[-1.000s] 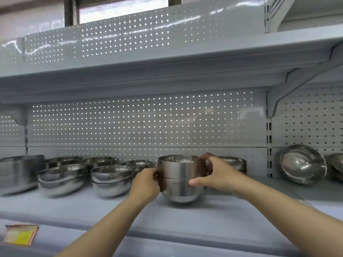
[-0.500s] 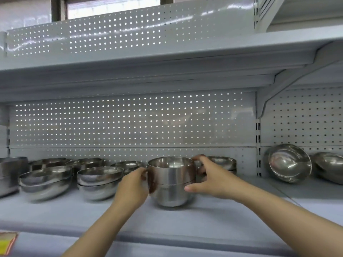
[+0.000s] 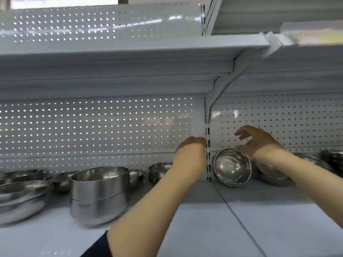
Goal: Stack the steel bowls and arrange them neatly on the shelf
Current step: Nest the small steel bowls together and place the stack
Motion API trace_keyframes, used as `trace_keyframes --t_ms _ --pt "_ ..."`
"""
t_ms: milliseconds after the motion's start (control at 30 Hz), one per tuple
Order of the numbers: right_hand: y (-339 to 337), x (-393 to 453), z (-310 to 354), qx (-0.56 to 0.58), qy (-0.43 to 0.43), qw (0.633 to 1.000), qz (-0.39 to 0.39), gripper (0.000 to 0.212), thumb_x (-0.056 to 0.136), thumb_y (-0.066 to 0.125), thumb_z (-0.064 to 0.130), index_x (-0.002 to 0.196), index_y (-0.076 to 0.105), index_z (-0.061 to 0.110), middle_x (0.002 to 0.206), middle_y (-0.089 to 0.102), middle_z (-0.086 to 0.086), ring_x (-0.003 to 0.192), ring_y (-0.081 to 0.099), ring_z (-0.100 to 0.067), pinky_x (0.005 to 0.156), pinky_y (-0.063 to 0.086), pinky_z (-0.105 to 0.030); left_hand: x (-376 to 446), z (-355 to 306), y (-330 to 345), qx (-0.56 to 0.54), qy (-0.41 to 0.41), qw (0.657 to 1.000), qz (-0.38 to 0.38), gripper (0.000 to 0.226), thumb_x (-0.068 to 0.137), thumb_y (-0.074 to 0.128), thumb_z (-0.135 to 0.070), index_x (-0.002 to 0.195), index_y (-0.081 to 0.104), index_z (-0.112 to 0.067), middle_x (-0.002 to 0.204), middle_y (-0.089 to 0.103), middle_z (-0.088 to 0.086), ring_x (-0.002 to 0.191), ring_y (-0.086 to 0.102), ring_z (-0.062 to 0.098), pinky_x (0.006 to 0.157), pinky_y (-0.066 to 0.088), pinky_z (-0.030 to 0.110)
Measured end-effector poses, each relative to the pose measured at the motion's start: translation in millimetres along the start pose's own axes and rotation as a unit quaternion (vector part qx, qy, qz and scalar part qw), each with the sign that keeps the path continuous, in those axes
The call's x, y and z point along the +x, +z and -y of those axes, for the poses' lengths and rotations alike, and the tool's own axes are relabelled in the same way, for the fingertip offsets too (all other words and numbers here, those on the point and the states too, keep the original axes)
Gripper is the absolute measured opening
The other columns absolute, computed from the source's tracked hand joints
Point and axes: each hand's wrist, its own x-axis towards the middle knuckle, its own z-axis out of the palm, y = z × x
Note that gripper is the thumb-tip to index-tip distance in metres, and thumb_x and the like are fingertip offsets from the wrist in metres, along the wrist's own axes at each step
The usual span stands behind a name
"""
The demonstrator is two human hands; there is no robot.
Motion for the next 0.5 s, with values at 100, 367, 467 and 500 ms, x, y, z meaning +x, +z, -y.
trace_keyframes --t_ms 100,367,467,500 --pt "7 13 -36 -0.092 -0.003 0.994 0.063 0.021 0.087 0.064 0.017 0.105 0.058 0.026 0.119 0.056 0.001 0.1 0.053 -0.015 0.081 0.041 -0.022 31 -28 44 0.058 -0.018 0.993 0.103 0.045 0.09 0.048 0.001 0.134 0.047 -0.008 0.136 0.048 0.014 0.125 0.048 0.034 0.1 0.043 0.039" --pt "61 14 -117 -0.23 -0.03 0.955 0.186 0.032 0.093 0.041 0.009 0.119 0.045 0.027 0.106 0.054 0.0 0.084 0.05 -0.012 0.068 0.04 -0.017 38 -15 129 0.126 0.009 0.977 0.17 0.056 0.09 0.042 0.006 0.143 0.032 -0.011 0.134 0.041 0.015 0.127 0.042 0.033 0.1 0.042 0.042" --pt "67 12 -123 -0.23 -0.049 0.951 0.202 0.021 0.095 0.036 0.012 0.106 0.048 0.026 0.101 0.052 0.001 0.088 0.052 -0.011 0.067 0.039 -0.015 37 -4 137 0.091 0.016 0.976 0.195 0.061 0.088 0.041 0.01 0.143 0.031 -0.013 0.14 0.037 0.013 0.13 0.039 0.031 0.106 0.039 0.038" --pt "70 13 -125 -0.236 -0.059 0.948 0.205 0.03 0.094 0.036 0.009 0.116 0.049 0.023 0.117 0.053 -0.002 0.104 0.055 -0.016 0.08 0.044 -0.02 37 -1 139 0.078 0.018 0.975 0.205 0.062 0.088 0.039 0.009 0.144 0.029 -0.014 0.143 0.035 0.011 0.131 0.039 0.03 0.107 0.037 0.037"
